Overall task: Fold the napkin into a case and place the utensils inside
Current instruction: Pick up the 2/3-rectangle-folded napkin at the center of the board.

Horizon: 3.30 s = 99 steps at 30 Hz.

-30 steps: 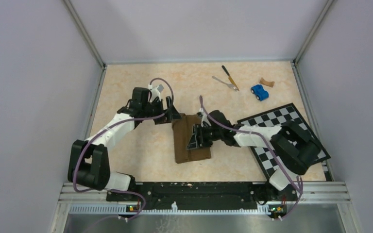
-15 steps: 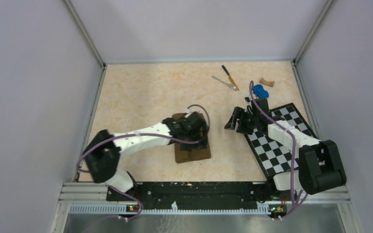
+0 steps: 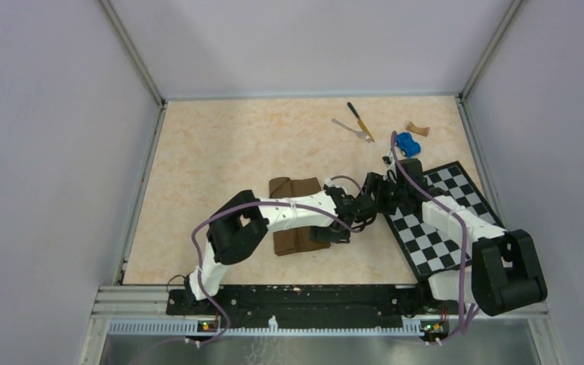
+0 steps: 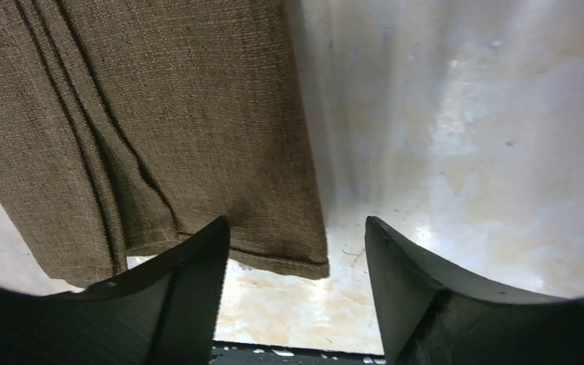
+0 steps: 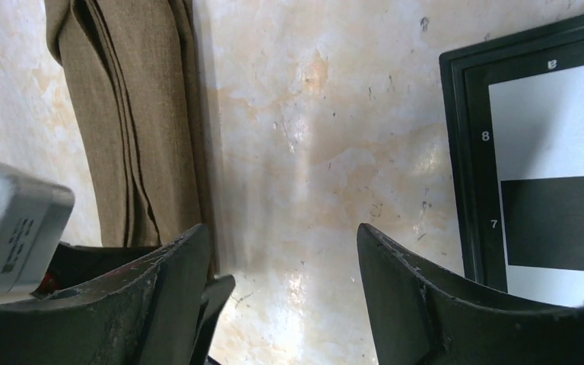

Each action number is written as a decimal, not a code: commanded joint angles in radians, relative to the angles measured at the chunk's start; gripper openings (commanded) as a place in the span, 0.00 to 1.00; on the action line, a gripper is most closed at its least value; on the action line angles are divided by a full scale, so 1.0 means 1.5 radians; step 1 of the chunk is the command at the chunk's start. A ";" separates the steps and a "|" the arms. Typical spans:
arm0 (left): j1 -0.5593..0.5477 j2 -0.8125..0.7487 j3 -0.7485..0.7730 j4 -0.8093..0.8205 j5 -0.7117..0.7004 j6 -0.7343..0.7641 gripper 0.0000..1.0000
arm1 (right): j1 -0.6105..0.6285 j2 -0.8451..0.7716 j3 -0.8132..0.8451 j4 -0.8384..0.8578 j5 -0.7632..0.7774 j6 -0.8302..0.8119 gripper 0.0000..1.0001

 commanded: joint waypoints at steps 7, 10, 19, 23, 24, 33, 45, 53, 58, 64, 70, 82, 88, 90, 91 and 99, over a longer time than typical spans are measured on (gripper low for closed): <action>-0.007 0.048 0.010 -0.067 -0.034 -0.034 0.46 | -0.005 -0.010 -0.031 0.058 -0.060 -0.015 0.69; -0.008 0.029 -0.008 -0.061 -0.052 -0.025 0.31 | -0.005 -0.003 -0.037 0.083 -0.092 -0.010 0.70; -0.005 -0.148 -0.151 0.094 -0.030 0.045 0.02 | 0.003 0.127 -0.061 0.343 -0.258 0.150 0.79; -0.002 -0.177 -0.168 0.089 -0.029 0.051 0.00 | 0.034 0.192 -0.044 0.423 -0.262 0.211 0.80; -0.002 -0.183 -0.172 0.090 -0.027 0.053 0.00 | 0.043 0.204 -0.040 0.442 -0.260 0.225 0.80; 0.002 -0.229 -0.194 0.083 -0.030 0.052 0.00 | 0.091 0.300 -0.024 0.564 -0.253 0.313 0.78; 0.007 -0.238 -0.183 0.078 -0.024 0.068 0.00 | 0.141 0.342 -0.064 0.671 -0.228 0.387 0.82; 0.013 -0.265 -0.190 0.056 -0.034 0.063 0.00 | 0.143 0.339 -0.062 0.649 -0.219 0.370 0.83; 0.027 -0.312 -0.219 0.070 -0.037 0.070 0.00 | 0.144 0.339 -0.061 0.648 -0.219 0.368 0.83; 0.046 -0.336 -0.227 0.073 -0.033 0.090 0.00 | 0.145 0.340 -0.051 0.651 -0.222 0.374 0.84; 0.054 -0.348 -0.229 0.068 -0.033 0.095 0.00 | 0.145 0.341 -0.044 0.650 -0.227 0.375 0.84; 0.056 -0.336 -0.234 0.094 0.004 0.115 0.00 | 0.145 0.341 -0.042 0.645 -0.226 0.371 0.85; 0.056 -0.314 -0.235 0.116 0.041 0.134 0.00 | 0.145 0.333 -0.040 0.628 -0.220 0.360 0.85; 0.056 -0.308 -0.236 0.119 0.049 0.136 0.00 | 0.145 0.329 -0.039 0.619 -0.217 0.354 0.85; 0.056 -0.306 -0.238 0.121 0.051 0.136 0.00 | 0.145 0.328 -0.038 0.614 -0.217 0.352 0.85; 0.057 -0.317 -0.257 0.131 0.049 0.136 0.00 | 0.145 0.326 -0.036 0.602 -0.214 0.345 0.86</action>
